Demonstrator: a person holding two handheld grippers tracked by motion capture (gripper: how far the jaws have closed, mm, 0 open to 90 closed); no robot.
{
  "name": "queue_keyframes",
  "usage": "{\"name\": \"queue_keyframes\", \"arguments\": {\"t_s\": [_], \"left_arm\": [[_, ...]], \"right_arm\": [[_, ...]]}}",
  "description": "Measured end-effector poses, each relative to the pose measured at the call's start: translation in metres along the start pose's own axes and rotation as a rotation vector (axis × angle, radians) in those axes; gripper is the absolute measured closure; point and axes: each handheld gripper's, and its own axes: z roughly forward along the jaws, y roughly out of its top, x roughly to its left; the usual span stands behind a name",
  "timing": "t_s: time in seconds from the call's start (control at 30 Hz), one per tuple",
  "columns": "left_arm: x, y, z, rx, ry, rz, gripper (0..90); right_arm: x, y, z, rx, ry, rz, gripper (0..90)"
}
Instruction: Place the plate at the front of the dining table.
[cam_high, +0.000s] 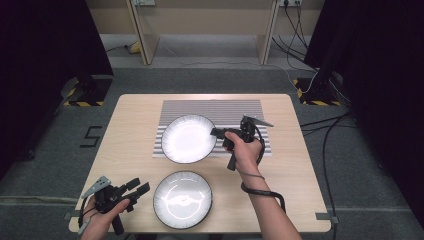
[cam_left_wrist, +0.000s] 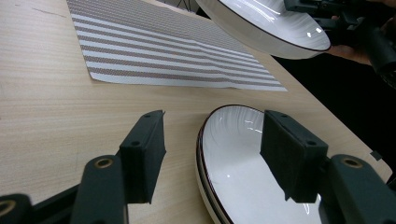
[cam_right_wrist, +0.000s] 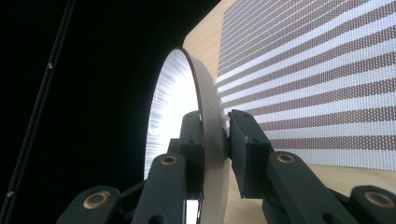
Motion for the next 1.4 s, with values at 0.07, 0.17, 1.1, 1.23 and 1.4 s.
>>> {"name": "queue_keyframes", "arguments": {"t_s": [0.07,0.17,1.1,1.23,1.4], "left_arm": [[0.000,0.000,0.000,-0.001,-0.001,-0.002,39.4],[0.000,0.000,0.000,0.000,0.001,-0.002,39.5],[0.001,0.000,0.001,0.003,0.001,-0.001,39.6],[0.001,0.000,0.001,0.003,0.001,-0.001,39.5],[0.001,-0.001,0.001,0.003,0.001,-0.001,39.6]], "right_arm": [[0.001,0.001,0.000,-0.002,0.002,0.003,75.7],[0.001,0.004,0.000,-0.008,0.004,0.005,75.7],[-0.003,0.024,-0.002,-0.053,-0.012,0.027,75.7],[-0.002,0.026,-0.003,-0.058,-0.014,0.029,75.7],[-0.003,0.029,-0.003,-0.070,-0.008,0.039,75.8]]}}
